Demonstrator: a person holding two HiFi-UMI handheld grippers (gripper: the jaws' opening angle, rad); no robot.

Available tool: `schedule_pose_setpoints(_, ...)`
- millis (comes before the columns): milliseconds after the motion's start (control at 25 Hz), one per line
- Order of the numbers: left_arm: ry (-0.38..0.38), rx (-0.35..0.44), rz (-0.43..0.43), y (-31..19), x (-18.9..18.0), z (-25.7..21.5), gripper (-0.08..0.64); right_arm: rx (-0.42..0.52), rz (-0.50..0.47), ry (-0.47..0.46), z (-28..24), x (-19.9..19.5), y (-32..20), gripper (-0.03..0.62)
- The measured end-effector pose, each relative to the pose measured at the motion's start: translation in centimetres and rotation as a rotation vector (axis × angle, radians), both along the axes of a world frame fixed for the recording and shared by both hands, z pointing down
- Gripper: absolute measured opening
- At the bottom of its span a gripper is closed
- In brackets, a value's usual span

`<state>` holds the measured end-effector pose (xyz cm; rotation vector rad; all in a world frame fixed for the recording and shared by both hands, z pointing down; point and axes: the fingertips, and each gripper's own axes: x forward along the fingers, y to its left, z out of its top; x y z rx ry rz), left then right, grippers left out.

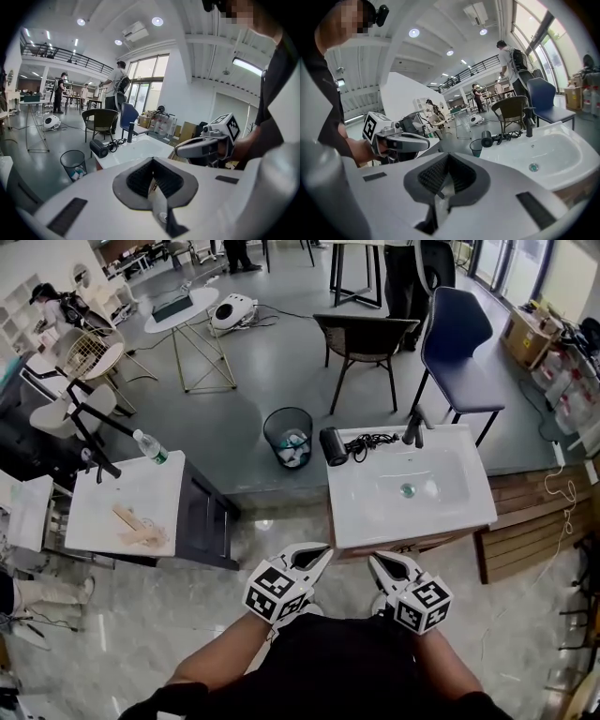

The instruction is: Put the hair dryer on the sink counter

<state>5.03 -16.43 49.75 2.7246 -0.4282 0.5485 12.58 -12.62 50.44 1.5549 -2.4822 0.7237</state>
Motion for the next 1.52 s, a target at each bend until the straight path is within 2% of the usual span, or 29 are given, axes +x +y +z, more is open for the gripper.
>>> schedule_pose_setpoints(200,0.02,-0.008,-0.067,0.0,1.4,-0.3,0.0,0.042,-0.074,0.08,-1.1,1.5,0.0,0.003)
schedule_pose_setpoints(400,0.03,0.03,-0.103,0.1,4.1,-1.2,0.0,0.039,-0.099,0.055,-0.9,4.4,0.2,0.003)
schedule_pose_setpoints(720,0.022,0.032,-0.135,1.5,7.1,-1.1,0.0,0.032,-0.106,0.006,-0.4,8.1,0.4,0.002)
schedule_pose_setpoints(1000,-0.025,0.054,-0.141,1.9,7.7,-1.1,0.0,0.034,-0.115,-0.023,-0.3,8.7,0.6,0.002)
schedule_pose_setpoints(1520,-0.025,0.051,-0.116,2.3,8.1,-1.2,0.0,0.032,-0.115,-0.016,0.0,8.3,0.8,0.002)
